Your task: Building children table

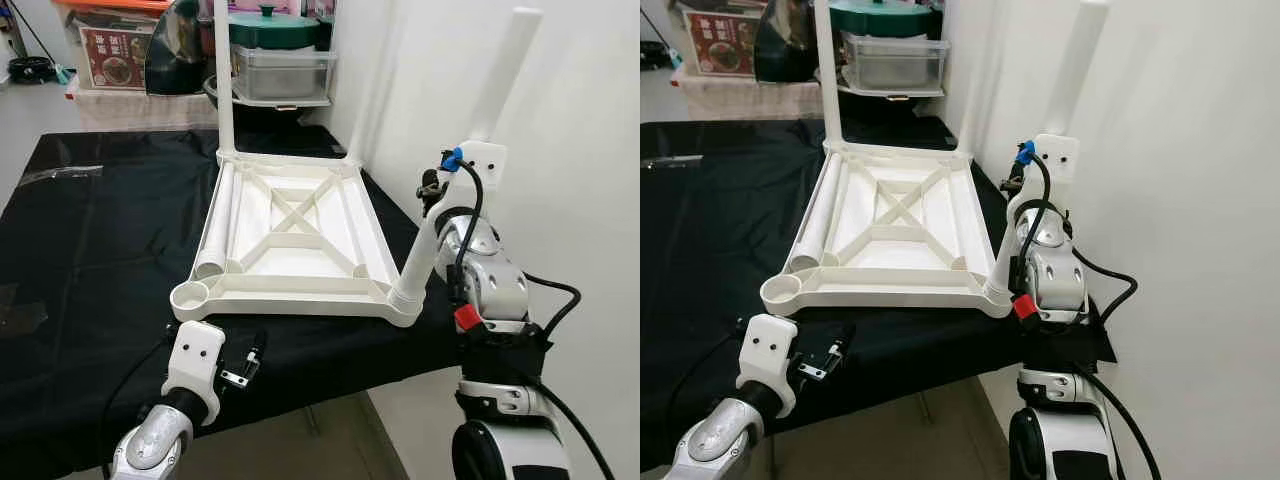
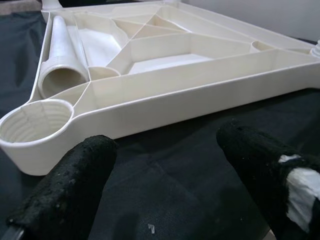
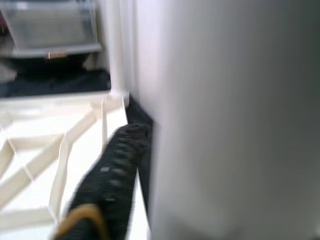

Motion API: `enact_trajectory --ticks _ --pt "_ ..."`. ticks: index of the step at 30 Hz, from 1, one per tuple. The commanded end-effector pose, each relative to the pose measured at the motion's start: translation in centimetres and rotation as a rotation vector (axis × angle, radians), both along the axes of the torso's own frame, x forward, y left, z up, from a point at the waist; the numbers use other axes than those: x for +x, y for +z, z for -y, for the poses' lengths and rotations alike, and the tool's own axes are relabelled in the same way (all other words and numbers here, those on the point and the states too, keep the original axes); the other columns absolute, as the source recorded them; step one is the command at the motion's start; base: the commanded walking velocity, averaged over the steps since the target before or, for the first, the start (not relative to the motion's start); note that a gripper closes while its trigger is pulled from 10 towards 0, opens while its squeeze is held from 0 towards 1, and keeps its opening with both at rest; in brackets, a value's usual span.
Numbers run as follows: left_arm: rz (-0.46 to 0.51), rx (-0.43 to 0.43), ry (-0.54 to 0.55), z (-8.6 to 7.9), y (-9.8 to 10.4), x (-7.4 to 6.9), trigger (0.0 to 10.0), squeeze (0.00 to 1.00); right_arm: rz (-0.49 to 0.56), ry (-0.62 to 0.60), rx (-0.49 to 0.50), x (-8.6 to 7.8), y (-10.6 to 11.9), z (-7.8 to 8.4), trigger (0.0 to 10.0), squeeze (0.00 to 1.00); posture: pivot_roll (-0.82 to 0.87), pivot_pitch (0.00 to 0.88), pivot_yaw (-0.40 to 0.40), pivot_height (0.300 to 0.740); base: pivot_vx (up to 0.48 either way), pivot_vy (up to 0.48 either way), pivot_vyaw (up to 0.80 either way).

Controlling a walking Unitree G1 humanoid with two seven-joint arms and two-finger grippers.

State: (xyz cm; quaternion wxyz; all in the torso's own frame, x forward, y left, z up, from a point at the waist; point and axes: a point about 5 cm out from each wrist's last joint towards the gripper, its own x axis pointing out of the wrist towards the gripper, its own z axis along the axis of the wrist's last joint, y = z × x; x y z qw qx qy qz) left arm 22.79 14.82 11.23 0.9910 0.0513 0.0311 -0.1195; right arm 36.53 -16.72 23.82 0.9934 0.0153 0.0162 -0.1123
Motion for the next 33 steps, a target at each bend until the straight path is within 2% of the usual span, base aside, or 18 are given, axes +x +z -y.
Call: enact_trajectory --ticks 1,2,8,12,19,25,26,28,29,32,33 --pt "-0.017 0.007 -0.009 0.1 -0.5 0.0 10.0 0.0 -0.025 -0.013 -0.003 0.0 -0.5 0.2 10.0 0.91 0.01 0.0 -0.13 0.74 0.0 0.0 0.0" --pt "-0.017 0.007 -0.01 0.1 -0.5 0.0 10.0 0.0 -0.012 -0.012 -0.002 -0.1 -0.3 0.1 10.0 1.0 0.01 0.0 -0.13 0.74 0.0 0.0 0.0" --pt "-0.016 0.007 -0.012 0.1 -0.5 0.0 10.0 0.0 0.02 -0.001 -0.007 -0.3 0.3 -0.1 10.0 1.0 0.01 0.0 -0.128 0.74 0.0 0.0 0.0" --pt "-0.017 0.008 -0.014 0.1 -0.5 0.0 10.0 0.0 0.071 0.014 -0.012 -0.5 1.7 -0.1 10.0 1.0 0.01 0.0 -0.128 0.74 0.0 0.0 0.0" --pt "-0.017 0.009 -0.015 0.1 -0.5 0.1 10.0 0.0 0.091 0.03 -0.015 -0.6 2.3 0.2 10.0 1.0 0.0 0.0 -0.124 0.74 0.0 0.0 0.0" --pt "-0.017 0.009 -0.019 0.1 -0.5 0.1 10.0 0.0 0.133 0.188 -0.08 -0.8 3.9 2.7 10.0 1.0 0.0 0.0 -0.118 0.74 0.0 0.0 0.0" --pt "-0.017 0.01 -0.02 0.1 -0.5 0.1 10.0 0.0 0.135 0.245 -0.107 -0.6 3.9 3.3 10.0 0.0 0.0 0.0 -0.112 0.74 0.0 0.0 0.0" --pt "-0.017 0.01 -0.02 0.1 -0.5 0.1 10.0 0.0 0.135 0.245 -0.107 -0.6 3.9 3.3 10.0 0.0 0.0 0.0 -0.112 0.74 0.0 0.0 0.0" --pt "-0.017 0.012 -0.024 0.1 -0.4 0.2 10.0 0.0 0.126 0.391 -0.112 -0.3 3.8 4.6 10.0 0.0 0.0 0.0 -0.109 0.74 0.0 0.0 0.0" --pt "-0.016 0.013 -0.026 0.0 -0.4 0.3 10.0 0.0 0.113 0.461 -0.12 -0.2 3.7 5.3 10.0 0.0 0.0 0.0 -0.109 0.74 0.0 0.0 0.0" --pt "-0.015 0.014 -0.026 0.0 -0.4 0.3 10.0 0.0 0.101 0.496 -0.131 0.0 3.6 6.1 10.0 0.0 0.0 0.0 -0.111 0.74 0.0 0.0 0.0"
